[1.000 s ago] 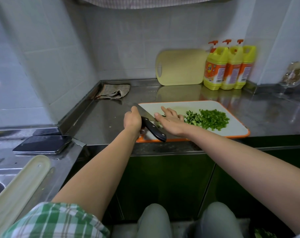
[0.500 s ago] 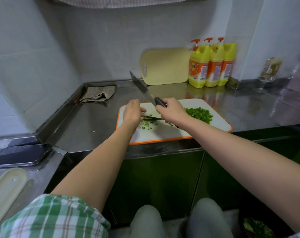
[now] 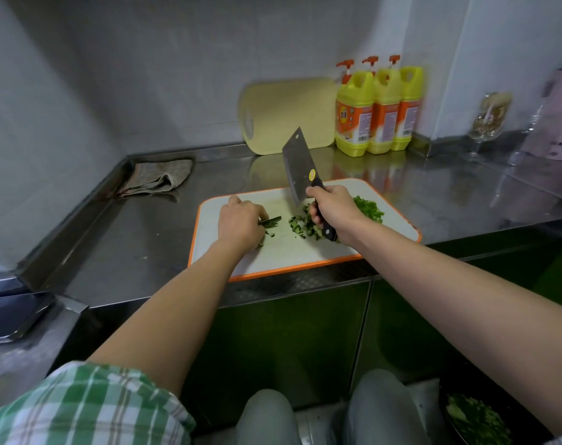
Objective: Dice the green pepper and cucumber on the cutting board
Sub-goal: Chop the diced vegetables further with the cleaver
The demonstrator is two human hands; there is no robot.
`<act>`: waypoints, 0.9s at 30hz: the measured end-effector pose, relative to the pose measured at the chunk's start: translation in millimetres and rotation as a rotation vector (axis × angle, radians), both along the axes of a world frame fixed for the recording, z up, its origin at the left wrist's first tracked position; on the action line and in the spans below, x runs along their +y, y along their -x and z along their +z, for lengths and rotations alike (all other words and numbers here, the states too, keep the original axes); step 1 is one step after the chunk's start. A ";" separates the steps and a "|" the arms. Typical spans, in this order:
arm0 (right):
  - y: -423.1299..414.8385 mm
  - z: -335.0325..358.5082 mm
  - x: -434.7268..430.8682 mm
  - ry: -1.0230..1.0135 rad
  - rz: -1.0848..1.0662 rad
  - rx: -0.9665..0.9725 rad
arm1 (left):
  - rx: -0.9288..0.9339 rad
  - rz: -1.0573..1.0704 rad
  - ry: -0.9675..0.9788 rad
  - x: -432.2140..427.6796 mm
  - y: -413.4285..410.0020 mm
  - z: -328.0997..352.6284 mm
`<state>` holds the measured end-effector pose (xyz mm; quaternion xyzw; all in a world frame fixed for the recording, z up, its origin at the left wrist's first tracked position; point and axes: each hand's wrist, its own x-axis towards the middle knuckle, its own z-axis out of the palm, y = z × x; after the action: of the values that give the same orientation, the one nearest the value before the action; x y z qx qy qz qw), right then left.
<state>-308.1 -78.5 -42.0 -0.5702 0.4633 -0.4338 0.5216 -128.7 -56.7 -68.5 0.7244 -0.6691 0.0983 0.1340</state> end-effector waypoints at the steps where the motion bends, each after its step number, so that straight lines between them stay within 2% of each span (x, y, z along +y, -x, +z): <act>1: 0.6 -0.9 0.2 0.003 0.014 0.004 | 0.010 -0.008 0.010 -0.6 0.3 -0.1; 7: 1.0 -2.9 3.9 0.007 0.043 -0.006 | 0.282 0.047 0.064 -4.7 -4.0 -7.2; 12: 2.6 -4.4 5.3 0.001 0.041 0.002 | 0.248 0.010 0.027 -4.9 -3.0 -7.1; 15: 2.0 -3.8 6.3 0.002 0.041 0.008 | 0.290 0.008 0.097 -6.0 -1.6 -6.2; 21: -5.9 -1.5 12.1 -0.027 0.067 0.026 | 0.693 0.081 0.299 -0.4 3.8 11.3; 24: -12.3 1.9 22.4 -0.074 0.130 0.032 | 0.901 0.235 0.399 4.5 -2.8 17.3; 27: -21.8 3.4 36.2 -0.080 0.229 0.094 | 1.025 0.365 0.413 12.1 -16.0 14.6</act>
<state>-286.3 -42.2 -38.6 -0.6179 0.4361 -0.3251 0.5678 -112.7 -44.6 -53.8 0.7420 -0.3499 -0.1149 0.5602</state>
